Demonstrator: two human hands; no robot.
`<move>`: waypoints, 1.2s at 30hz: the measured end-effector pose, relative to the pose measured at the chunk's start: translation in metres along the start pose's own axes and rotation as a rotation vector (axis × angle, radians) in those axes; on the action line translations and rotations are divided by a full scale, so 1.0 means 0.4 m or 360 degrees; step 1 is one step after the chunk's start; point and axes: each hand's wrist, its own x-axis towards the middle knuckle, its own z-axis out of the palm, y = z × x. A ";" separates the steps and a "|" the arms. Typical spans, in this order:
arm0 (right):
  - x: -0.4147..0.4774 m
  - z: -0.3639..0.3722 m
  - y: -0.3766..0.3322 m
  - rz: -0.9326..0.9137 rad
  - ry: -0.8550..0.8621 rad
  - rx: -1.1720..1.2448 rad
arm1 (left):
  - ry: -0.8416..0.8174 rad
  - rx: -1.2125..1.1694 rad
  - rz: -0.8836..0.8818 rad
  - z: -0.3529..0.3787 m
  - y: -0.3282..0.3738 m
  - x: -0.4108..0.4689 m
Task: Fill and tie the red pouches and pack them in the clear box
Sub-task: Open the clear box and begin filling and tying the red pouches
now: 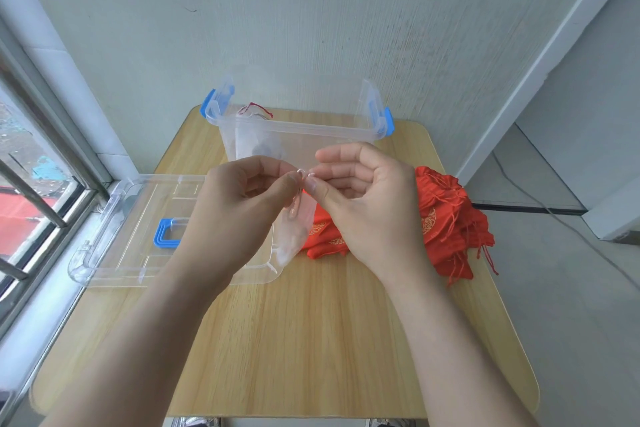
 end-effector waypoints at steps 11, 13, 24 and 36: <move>0.001 0.000 0.002 -0.0059 -0.0012 0.0046 | -0.0030 0.0078 0.0082 0.007 -0.007 0.002; 0.000 -0.001 0.000 -0.0055 0.0006 0.0060 | -0.0031 0.0083 0.0099 0.007 -0.006 0.001; 0.007 -0.013 0.004 0.0148 -0.0128 0.0201 | -0.0023 0.0114 0.0253 0.000 -0.001 -0.001; 0.008 -0.015 0.003 0.0225 -0.0140 0.0140 | -0.0037 0.0194 0.0355 -0.006 0.004 0.001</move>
